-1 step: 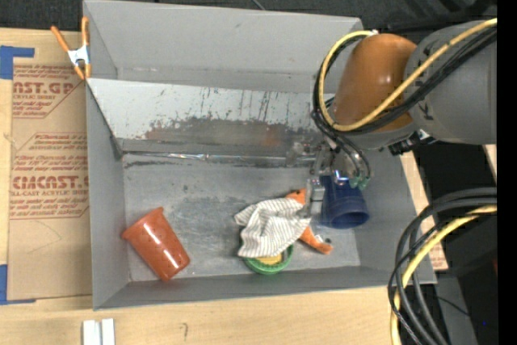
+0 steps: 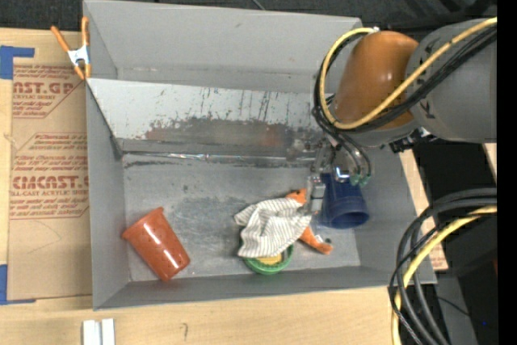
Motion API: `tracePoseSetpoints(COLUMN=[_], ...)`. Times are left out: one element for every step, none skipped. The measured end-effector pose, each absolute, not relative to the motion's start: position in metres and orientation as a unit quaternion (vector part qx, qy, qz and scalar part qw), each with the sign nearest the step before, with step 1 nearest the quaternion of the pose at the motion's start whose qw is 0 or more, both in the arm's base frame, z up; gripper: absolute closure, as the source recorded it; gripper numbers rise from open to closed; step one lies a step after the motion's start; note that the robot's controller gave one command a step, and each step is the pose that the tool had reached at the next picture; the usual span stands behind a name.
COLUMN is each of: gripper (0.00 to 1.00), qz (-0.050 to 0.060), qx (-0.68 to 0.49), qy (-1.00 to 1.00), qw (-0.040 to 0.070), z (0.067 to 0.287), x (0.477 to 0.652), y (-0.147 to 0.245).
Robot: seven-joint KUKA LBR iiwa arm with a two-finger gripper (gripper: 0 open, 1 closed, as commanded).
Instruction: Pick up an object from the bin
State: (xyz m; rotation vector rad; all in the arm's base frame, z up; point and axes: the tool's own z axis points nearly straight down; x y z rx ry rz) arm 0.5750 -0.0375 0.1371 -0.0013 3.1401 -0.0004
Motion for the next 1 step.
tracePoseSetpoints(gripper=[1.00], qz=[0.000], qx=[-0.004], qy=[1.000], qw=[0.001], z=[0.0699], x=[0.5358], y=[-0.0207])
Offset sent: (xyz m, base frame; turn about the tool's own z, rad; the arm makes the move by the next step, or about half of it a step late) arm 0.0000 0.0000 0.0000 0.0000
